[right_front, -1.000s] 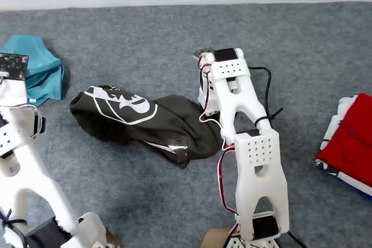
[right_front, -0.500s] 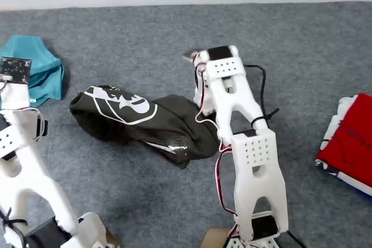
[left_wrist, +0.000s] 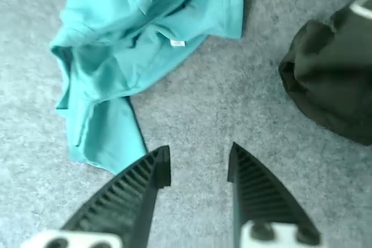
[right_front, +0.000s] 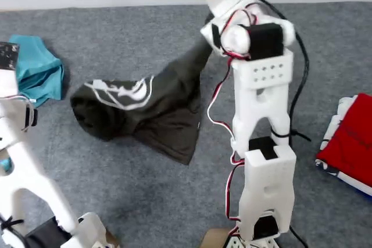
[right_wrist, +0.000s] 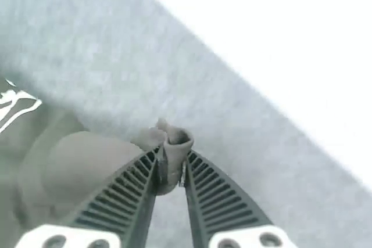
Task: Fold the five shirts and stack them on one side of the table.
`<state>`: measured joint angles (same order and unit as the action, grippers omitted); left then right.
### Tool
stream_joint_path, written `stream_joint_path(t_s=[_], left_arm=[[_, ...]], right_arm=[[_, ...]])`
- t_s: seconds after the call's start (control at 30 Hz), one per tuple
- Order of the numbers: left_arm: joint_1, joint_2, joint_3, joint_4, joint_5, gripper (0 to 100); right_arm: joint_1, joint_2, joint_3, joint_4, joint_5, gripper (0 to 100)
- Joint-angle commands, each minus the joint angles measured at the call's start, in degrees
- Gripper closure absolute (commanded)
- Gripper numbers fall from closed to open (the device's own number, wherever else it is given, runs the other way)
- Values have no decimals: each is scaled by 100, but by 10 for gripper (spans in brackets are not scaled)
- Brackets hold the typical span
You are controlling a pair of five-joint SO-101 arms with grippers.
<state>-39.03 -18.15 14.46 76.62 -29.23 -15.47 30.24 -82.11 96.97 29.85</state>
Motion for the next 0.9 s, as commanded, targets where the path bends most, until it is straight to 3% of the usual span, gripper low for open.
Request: stream_joint_path(t_s=[0.0, 0.43, 0.6, 0.87], left_arm=[[0, -70, -681, 536, 35, 837], [-18, -70, -2334, 2198, 35, 837], [0, -79, -2703, 2365, 44, 837], [9, -281, -2712, 2374, 44, 837]], right_arm=[[31, -541, -536, -426, 246, 990], [-22, -1209, -545, -2264, 1802, 990], [40, -1341, -545, -2914, 2620, 990], [224, -1349, -554, -3618, 3288, 990]])
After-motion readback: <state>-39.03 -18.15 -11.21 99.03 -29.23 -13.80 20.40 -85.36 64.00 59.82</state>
